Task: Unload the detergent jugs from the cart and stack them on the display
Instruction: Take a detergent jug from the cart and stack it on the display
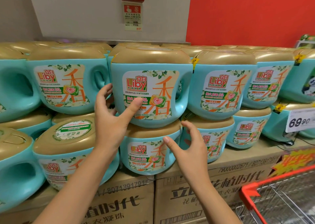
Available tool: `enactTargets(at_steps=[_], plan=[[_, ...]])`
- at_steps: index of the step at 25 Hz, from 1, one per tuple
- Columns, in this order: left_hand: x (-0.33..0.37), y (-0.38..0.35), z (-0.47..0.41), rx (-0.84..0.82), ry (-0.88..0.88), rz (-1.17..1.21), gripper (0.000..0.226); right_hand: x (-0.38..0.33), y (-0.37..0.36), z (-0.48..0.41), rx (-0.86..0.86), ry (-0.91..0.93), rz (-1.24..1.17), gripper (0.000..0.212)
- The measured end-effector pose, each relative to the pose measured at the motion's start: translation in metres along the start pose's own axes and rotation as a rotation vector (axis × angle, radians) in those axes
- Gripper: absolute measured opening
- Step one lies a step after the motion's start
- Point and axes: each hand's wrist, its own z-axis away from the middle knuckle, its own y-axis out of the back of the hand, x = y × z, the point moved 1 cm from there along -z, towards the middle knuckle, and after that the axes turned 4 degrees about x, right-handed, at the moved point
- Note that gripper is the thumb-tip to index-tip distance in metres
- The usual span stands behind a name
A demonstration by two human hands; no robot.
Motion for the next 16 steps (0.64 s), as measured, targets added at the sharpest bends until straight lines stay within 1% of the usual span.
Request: enactTargets(at_steps=[2, 3, 4, 5, 7, 10, 12, 16], plan=[[-0.005, 0.011, 0.023, 0.071, -0.076, -0.033, 0.056, 0.004, 0.011, 0.01, 0.039, -0.004, -0.065, 0.038], [-0.008, 0.016, 0.038, 0.069, -0.112, -0.037, 0.044, 0.008, 0.017, 0.016, 0.068, -0.013, -0.098, 0.031], [-0.012, 0.02, 0.055, 0.032, -0.118, -0.023, 0.035, 0.013, 0.024, 0.024, 0.092, -0.031, -0.119, 0.026], [-0.016, 0.024, 0.072, -0.032, -0.089, 0.006, 0.031, 0.018, 0.031, 0.033, 0.106, -0.058, -0.133, 0.023], [-0.023, 0.028, 0.103, -0.212, 0.038, 0.059, 0.029, 0.03, 0.047, 0.057, 0.128, -0.139, -0.179, 0.019], [-0.038, 0.036, 0.143, -0.495, 0.234, 0.03, 0.03, 0.047, 0.072, 0.113, 0.179, -0.321, -0.236, 0.016], [-0.049, 0.041, 0.17, -0.646, 0.339, -0.002, 0.029, 0.056, 0.089, 0.162, 0.267, -0.449, -0.228, 0.015], [-0.066, 0.049, 0.231, -0.86, 0.504, -0.069, 0.024, 0.058, 0.122, 0.254, 0.409, -0.699, -0.221, 0.013]])
